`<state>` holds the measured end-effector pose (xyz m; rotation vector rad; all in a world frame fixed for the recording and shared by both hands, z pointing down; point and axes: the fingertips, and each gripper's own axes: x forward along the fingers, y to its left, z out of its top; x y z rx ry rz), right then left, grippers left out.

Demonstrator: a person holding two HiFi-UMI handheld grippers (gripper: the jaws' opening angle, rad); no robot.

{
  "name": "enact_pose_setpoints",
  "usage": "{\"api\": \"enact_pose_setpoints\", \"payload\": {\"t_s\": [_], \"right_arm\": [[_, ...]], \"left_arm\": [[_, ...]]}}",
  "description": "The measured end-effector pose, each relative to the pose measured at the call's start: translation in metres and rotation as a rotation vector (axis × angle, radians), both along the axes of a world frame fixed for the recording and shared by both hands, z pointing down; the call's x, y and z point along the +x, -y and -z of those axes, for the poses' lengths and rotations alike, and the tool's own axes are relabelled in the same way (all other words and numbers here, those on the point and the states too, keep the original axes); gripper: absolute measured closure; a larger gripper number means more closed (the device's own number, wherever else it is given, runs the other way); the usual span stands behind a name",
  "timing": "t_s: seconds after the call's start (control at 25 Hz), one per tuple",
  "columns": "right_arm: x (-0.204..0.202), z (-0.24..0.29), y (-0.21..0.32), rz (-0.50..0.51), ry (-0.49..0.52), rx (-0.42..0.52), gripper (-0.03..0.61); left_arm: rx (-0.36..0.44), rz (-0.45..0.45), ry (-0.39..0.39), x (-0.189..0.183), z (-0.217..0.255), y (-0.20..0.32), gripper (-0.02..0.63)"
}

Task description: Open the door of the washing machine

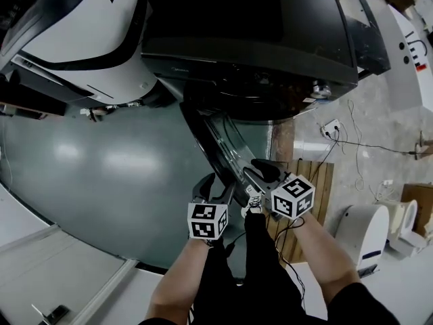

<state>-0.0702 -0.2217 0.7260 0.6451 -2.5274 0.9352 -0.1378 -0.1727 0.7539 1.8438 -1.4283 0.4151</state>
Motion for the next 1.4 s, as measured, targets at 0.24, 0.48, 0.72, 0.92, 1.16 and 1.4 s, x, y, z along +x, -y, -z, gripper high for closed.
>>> {"api": "enact_pose_setpoints", "payload": {"t_s": [0.24, 0.48, 0.72, 0.92, 1.16, 1.4], "right_arm": [[-0.039, 0.001, -0.021, 0.046, 0.006, 0.000, 0.431], [-0.083, 0.005, -0.038, 0.089, -0.001, 0.006, 0.433], [-0.130, 0.011, -0.048, 0.112, -0.004, 0.022, 0.433], [-0.168, 0.012, -0.054, 0.113, -0.005, 0.025, 0.436], [-0.207, 0.011, -0.057, 0.099, -0.022, 0.068, 0.436], [-0.241, 0.011, -0.059, 0.081, -0.021, 0.074, 0.436]], "left_arm": [[-0.010, 0.058, 0.014, -0.037, -0.005, -0.029, 0.367], [-0.015, 0.103, 0.025, -0.086, -0.004, -0.050, 0.367], [-0.005, 0.135, 0.033, -0.133, -0.001, -0.064, 0.368], [0.008, 0.150, 0.035, -0.172, -0.002, -0.068, 0.368], [0.029, 0.172, 0.038, -0.215, 0.000, -0.072, 0.368], [0.049, 0.192, 0.065, -0.255, 0.003, -0.072, 0.368]]}}
